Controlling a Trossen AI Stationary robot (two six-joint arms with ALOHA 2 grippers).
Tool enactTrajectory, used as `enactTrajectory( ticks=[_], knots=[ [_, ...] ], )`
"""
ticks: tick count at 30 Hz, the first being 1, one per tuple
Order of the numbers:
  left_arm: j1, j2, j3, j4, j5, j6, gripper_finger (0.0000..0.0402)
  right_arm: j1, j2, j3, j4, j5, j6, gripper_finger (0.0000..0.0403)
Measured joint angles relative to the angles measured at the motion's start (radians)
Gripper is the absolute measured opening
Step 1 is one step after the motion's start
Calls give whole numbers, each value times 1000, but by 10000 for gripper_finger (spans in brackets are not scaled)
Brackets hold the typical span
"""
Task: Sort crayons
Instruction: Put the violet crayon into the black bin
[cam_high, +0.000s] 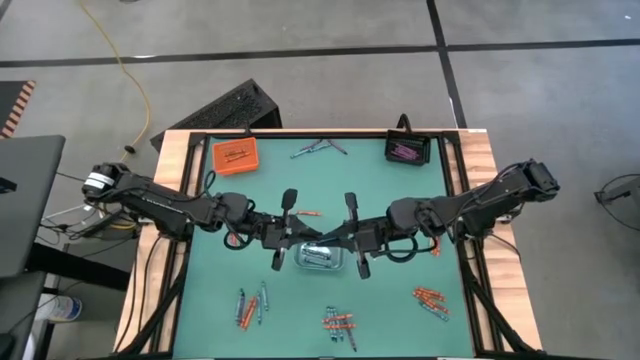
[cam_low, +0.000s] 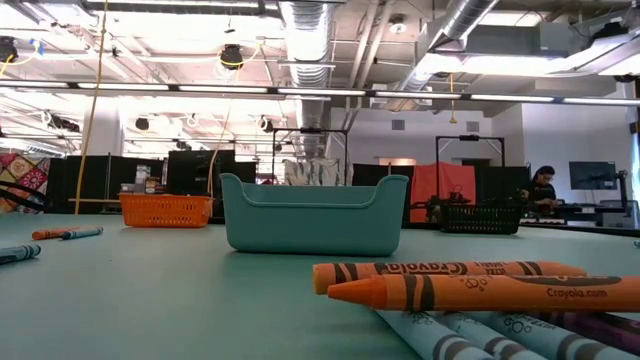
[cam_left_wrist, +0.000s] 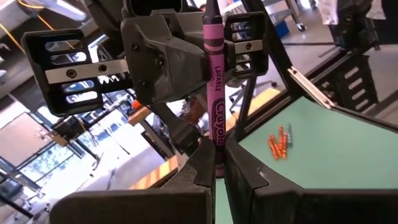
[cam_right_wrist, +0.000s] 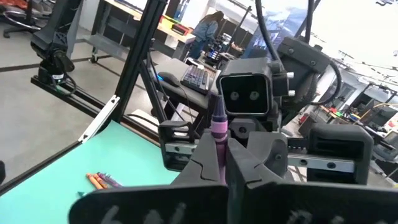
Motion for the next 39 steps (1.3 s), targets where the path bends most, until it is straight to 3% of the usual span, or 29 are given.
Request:
enactTrajectory(
  ticks=[7, 13, 20, 25, 30, 36, 39],
  knots=[
    [0, 2, 0, 1, -14, 5, 3, 5, -2, 1, -39, 33, 0, 1],
    [-3, 2, -1, -46, -76, -4, 56, 20, -2, 2, -103, 86, 8, 1],
    [-33, 1, -1, -219, -260, -74, 136, 10, -2, 2, -232, 188, 47, 0],
    [-37, 1, -1, -447, -325, -219, 154, -41, -1, 1, -407, 313, 96, 0],
    [-57, 1, -16, -592, -300, -367, 153, -185, -1, 1, -632, 378, 164, 0],
    [-125, 1, -99, -513, -301, -400, 151, -444, -1, 1, -815, 369, 120, 0],
    [-154, 1, -148, -451, -302, -405, 151, -606, -1, 1, -856, 307, 48, 0]
  ],
)
